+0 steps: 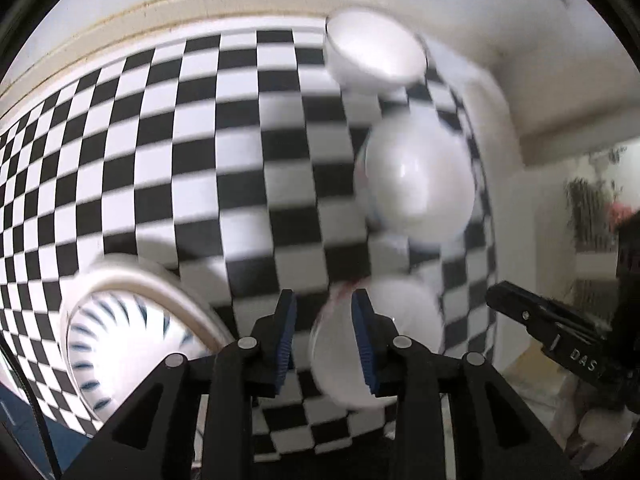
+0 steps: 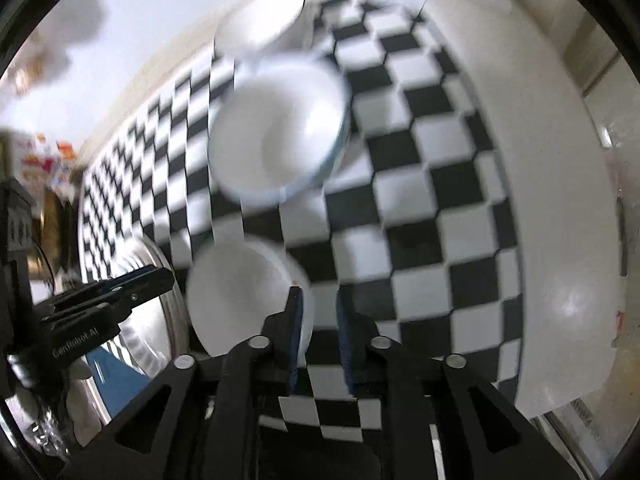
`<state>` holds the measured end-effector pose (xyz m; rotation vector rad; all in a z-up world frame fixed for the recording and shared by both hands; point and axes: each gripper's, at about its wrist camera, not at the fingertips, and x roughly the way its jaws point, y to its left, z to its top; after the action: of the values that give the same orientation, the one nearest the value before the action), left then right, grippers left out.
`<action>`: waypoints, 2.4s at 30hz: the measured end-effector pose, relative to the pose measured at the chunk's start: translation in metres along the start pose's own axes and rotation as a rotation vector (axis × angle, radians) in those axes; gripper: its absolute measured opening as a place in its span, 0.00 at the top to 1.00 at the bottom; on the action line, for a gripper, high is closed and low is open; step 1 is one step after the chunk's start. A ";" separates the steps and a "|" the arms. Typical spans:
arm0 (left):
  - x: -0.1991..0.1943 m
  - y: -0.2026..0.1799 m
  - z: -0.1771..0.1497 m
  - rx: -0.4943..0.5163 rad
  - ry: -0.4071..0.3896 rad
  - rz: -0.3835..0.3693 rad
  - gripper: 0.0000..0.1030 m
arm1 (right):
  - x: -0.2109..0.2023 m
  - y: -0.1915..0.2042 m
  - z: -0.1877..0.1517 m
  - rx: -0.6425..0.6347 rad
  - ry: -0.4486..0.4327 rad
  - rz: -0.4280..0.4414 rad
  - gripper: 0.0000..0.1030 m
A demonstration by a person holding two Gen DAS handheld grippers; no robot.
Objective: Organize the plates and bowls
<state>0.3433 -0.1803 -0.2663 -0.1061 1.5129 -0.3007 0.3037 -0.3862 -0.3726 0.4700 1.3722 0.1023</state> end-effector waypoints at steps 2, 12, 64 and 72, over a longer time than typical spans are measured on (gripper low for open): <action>0.004 -0.002 0.020 -0.024 0.002 -0.028 0.74 | -0.008 -0.005 0.019 0.016 -0.024 0.013 0.63; 0.063 -0.021 0.076 -0.002 0.109 -0.045 0.74 | 0.039 -0.032 0.087 0.101 0.026 0.065 0.58; -0.037 -0.026 -0.047 0.179 -0.028 -0.032 0.78 | -0.039 0.040 -0.024 -0.037 -0.047 0.008 0.86; -0.002 -0.022 -0.052 0.179 0.048 -0.011 0.78 | -0.007 0.030 -0.030 -0.016 0.008 -0.016 0.86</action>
<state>0.2885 -0.1945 -0.2618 0.0356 1.5265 -0.4487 0.2795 -0.3534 -0.3587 0.4457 1.3820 0.1016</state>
